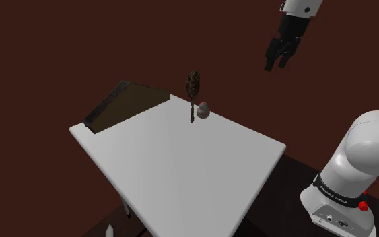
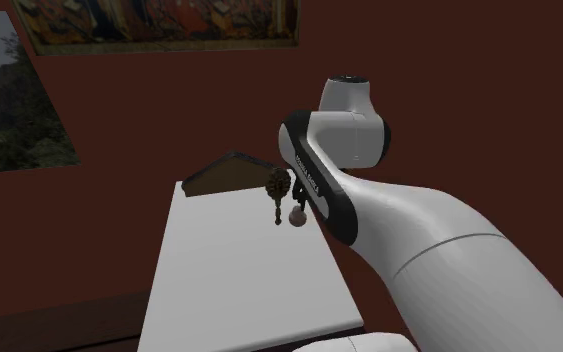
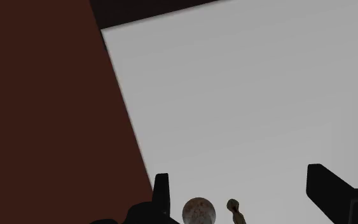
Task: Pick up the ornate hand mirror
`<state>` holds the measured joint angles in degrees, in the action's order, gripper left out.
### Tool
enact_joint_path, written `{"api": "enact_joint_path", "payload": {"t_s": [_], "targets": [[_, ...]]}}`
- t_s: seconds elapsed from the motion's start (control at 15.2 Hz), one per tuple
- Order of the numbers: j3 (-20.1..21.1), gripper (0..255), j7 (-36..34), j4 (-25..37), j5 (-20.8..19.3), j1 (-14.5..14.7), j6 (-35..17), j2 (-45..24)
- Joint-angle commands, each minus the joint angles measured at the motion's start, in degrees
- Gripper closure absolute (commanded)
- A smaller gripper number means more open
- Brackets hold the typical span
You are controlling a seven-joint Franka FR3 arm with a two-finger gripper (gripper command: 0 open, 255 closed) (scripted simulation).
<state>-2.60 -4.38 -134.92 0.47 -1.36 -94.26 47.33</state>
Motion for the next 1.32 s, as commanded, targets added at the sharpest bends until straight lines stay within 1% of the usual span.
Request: {"api": "enact_joint_path", "payload": {"t_s": [0.0, 0.33, 0.66, 0.99, 1.25], "targets": [[0.0, 0, 0.0, 0.0, 0.0, 0.0, 0.0, 0.0], [7.77, 0, -13.36, 3.78, 0.6, -2.16, -5.75, -9.0], [14.76, 0, -27.06, 10.71, -1.59, -5.18, -9.41, -19.98], [20.63, 0, -41.28, 20.64, -6.93, -8.16, -10.11, -32.5], [23.84, 0, -52.58, 30.83, -13.11, -9.25, -8.04, -43.56]]}}
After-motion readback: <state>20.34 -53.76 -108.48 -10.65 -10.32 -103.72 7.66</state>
